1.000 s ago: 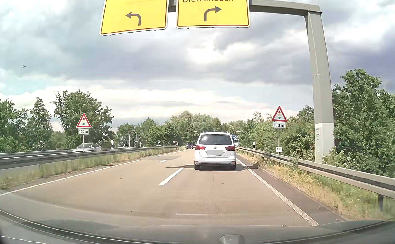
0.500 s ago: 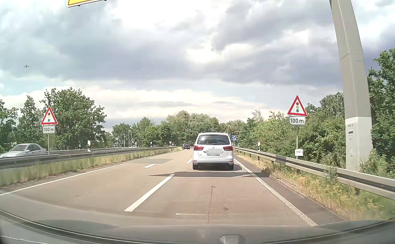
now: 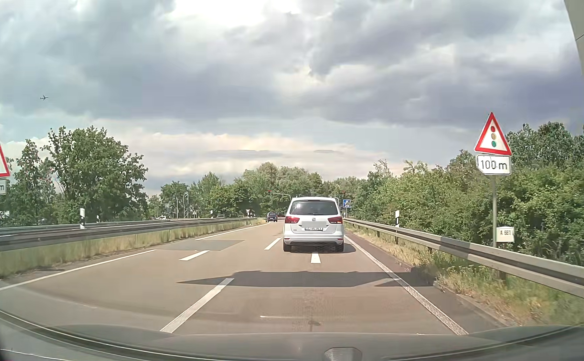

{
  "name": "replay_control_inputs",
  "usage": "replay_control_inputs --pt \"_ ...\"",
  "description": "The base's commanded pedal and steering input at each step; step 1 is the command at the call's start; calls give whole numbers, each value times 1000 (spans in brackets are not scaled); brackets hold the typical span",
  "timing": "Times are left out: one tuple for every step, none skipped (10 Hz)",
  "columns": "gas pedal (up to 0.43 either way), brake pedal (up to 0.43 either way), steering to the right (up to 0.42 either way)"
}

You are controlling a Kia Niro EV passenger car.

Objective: Follow the waypoints while adhering to traffic rules and regulations

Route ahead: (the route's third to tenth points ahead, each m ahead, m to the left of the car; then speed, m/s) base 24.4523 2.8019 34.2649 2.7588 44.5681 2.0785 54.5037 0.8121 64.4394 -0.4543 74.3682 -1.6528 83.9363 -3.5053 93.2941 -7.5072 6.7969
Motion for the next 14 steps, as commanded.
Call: replay_control_inputs --pt "157 37 -4" --pt "157 37 -4" --pt "157 37 -4" --pt "157 37 -4" --pt "157 37 -4" --pt "157 37 -3" --pt "157 37 -3" --pt "150 37 -3" --pt "150 37 -3" --pt "118 37 -2" --pt "87 37 -2" --pt "67 37 -2" --pt "47 37 0" --pt "28 37 1"
